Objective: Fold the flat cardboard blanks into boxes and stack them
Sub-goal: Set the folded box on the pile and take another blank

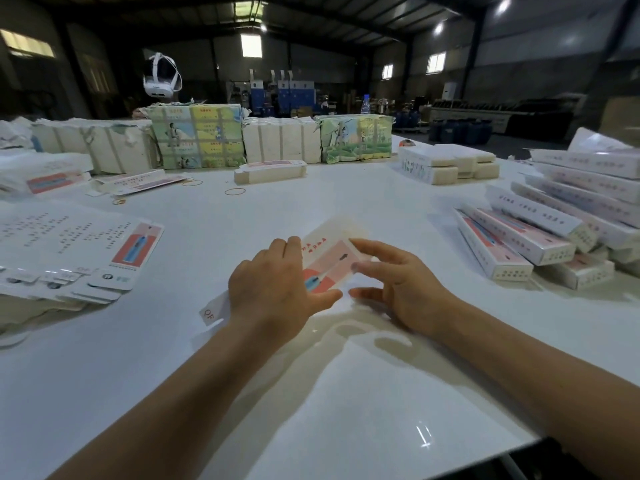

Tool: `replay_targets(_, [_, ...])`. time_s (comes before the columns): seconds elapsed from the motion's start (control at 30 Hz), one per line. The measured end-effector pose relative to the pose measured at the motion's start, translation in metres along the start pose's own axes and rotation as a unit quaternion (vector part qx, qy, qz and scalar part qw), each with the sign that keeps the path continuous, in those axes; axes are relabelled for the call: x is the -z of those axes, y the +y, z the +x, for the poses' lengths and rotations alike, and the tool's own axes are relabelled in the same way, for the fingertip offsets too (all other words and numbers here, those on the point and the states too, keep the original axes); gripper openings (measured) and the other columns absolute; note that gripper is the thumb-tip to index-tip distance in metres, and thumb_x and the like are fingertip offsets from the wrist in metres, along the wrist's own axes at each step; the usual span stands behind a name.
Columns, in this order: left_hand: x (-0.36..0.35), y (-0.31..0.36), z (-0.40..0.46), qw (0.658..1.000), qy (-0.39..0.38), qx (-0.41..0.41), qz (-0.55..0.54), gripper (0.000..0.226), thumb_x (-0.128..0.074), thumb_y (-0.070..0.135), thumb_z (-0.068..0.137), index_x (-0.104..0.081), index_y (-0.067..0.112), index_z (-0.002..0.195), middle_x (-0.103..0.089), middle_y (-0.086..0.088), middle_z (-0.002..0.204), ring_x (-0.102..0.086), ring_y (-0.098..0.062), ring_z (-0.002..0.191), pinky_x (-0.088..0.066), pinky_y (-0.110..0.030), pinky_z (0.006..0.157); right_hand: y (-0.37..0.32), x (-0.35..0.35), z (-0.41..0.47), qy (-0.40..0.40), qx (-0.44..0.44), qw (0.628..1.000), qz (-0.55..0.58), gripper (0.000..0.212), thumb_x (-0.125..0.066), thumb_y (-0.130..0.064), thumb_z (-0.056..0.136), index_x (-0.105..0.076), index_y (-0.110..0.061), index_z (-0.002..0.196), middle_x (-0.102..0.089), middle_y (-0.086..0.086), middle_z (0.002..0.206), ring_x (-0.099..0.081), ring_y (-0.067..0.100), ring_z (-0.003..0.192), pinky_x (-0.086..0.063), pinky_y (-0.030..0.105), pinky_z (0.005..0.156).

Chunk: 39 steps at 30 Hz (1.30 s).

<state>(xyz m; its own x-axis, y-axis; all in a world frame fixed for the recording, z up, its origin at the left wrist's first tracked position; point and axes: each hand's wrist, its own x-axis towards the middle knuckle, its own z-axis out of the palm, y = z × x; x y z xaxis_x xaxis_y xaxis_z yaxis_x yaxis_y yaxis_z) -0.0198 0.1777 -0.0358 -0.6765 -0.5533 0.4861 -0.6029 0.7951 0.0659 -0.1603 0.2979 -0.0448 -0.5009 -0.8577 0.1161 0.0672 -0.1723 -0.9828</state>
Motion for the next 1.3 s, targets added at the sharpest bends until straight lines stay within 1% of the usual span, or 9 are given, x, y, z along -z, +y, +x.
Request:
replay_targets(0.17, [0.000, -0.002, -0.001, 0.998, -0.004, -0.048, -0.032, 0.080, -0.055, 0.074, 0.071, -0.038, 0.026, 0.133, -0.054, 0.007, 0.115, -0.044, -0.010, 0.078, -0.040, -0.023, 0.066, 0.000, 0.004, -0.002, -0.022, 0.008, 0.999, -0.042, 0.011, -0.066, -0.003, 0.080, -0.062, -0.013, 0.082, -0.073, 0.008, 0.093, -0.066, 0.020, 0.083, -0.056, 0.031, 0.072])
replay_targets(0.37, [0.005, -0.014, 0.004, 0.989, -0.049, -0.064, -0.127, 0.066, -0.057, 0.073, 0.064, -0.053, 0.030, 0.115, -0.061, 0.010, 0.103, -0.054, -0.011, 0.073, -0.050, -0.028, 0.062, 0.000, -0.001, -0.010, -0.063, 0.068, 0.982, -0.163, 0.010, -0.071, -0.011, 0.080, -0.074, -0.018, 0.086, -0.074, 0.002, 0.086, -0.065, 0.012, 0.074, -0.055, 0.028, 0.069])
replay_targets(0.5, [0.004, -0.016, 0.008, 0.984, -0.059, -0.069, -0.153, 0.056, -0.064, 0.065, 0.072, -0.055, 0.030, 0.115, -0.062, 0.010, 0.100, -0.051, -0.008, 0.066, -0.046, -0.024, 0.056, 0.000, -0.004, -0.008, 0.000, 0.076, 0.980, -0.181, 0.032, -0.068, -0.005, 0.083, -0.071, -0.027, 0.059, -0.068, 0.001, 0.063, -0.060, 0.008, 0.054, -0.048, 0.022, 0.051])
replay_targets(0.6, [0.002, -0.018, 0.007, 0.975, -0.115, -0.059, -0.183, 0.062, -0.061, 0.067, 0.072, -0.051, 0.031, 0.121, -0.061, 0.010, 0.113, -0.057, -0.011, 0.072, -0.053, -0.026, 0.063, 0.002, -0.005, -0.008, 0.018, 0.075, 0.977, -0.197, 0.018, -0.069, -0.010, 0.083, -0.072, -0.028, 0.080, -0.067, 0.000, 0.063, -0.057, 0.015, 0.052, -0.045, 0.024, 0.048])
replay_targets(0.7, [0.003, -0.020, 0.007, 0.975, -0.111, -0.037, -0.191, 0.061, -0.059, 0.067, 0.072, -0.051, 0.031, 0.121, -0.060, 0.009, 0.119, -0.061, -0.014, 0.074, -0.056, -0.027, 0.068, 0.004, -0.004, -0.004, 0.104, 0.101, 0.962, -0.232, 0.028, -0.071, -0.016, 0.083, -0.057, -0.025, 0.106, -0.067, -0.002, 0.075, -0.059, 0.011, 0.052, -0.045, 0.019, 0.047])
replay_targets(0.83, [0.003, -0.022, 0.008, 0.980, -0.095, -0.015, -0.171, 0.055, -0.059, 0.066, 0.075, -0.053, 0.031, 0.117, -0.063, 0.008, 0.114, -0.061, -0.013, 0.076, -0.056, -0.033, 0.070, 0.002, 0.000, -0.004, 0.227, 0.141, 0.933, -0.241, 0.015, -0.068, -0.021, 0.086, -0.059, -0.024, 0.098, -0.062, 0.002, 0.078, -0.056, 0.003, 0.051, -0.044, 0.015, 0.047])
replay_targets(0.97, [0.002, -0.021, 0.006, 0.982, -0.094, -0.014, -0.162, 0.056, -0.058, 0.066, 0.076, -0.053, 0.029, 0.118, -0.062, 0.009, 0.112, -0.061, -0.013, 0.076, -0.056, -0.032, 0.070, 0.002, -0.004, -0.007, 0.184, 0.158, 0.944, -0.223, 0.022, -0.064, -0.006, 0.088, -0.069, -0.025, 0.079, -0.066, -0.001, 0.076, -0.057, 0.001, 0.052, -0.047, 0.015, 0.051])
replay_targets(1.17, [-0.002, -0.017, 0.004, 0.985, -0.102, -0.042, -0.133, 0.062, -0.054, 0.071, 0.074, -0.051, 0.030, 0.121, -0.061, 0.011, 0.112, -0.059, -0.014, 0.075, -0.054, -0.027, 0.066, 0.005, -0.009, -0.007, 0.124, 0.124, 0.962, -0.211, 0.020, -0.064, -0.001, 0.086, -0.073, -0.012, 0.100, -0.069, -0.005, 0.073, -0.058, 0.004, 0.057, -0.050, 0.018, 0.056])
replay_targets(1.3, [-0.005, -0.018, 0.005, 0.985, -0.103, -0.059, -0.127, 0.062, -0.054, 0.072, 0.074, -0.052, 0.030, 0.119, -0.062, 0.010, 0.109, -0.058, -0.012, 0.074, -0.056, -0.030, 0.068, 0.004, -0.006, -0.007, 0.102, 0.105, 0.971, -0.191, 0.055, -0.063, -0.001, 0.087, -0.044, -0.030, 0.129, -0.065, 0.012, 0.081, -0.058, 0.009, 0.058, -0.054, 0.023, 0.059])
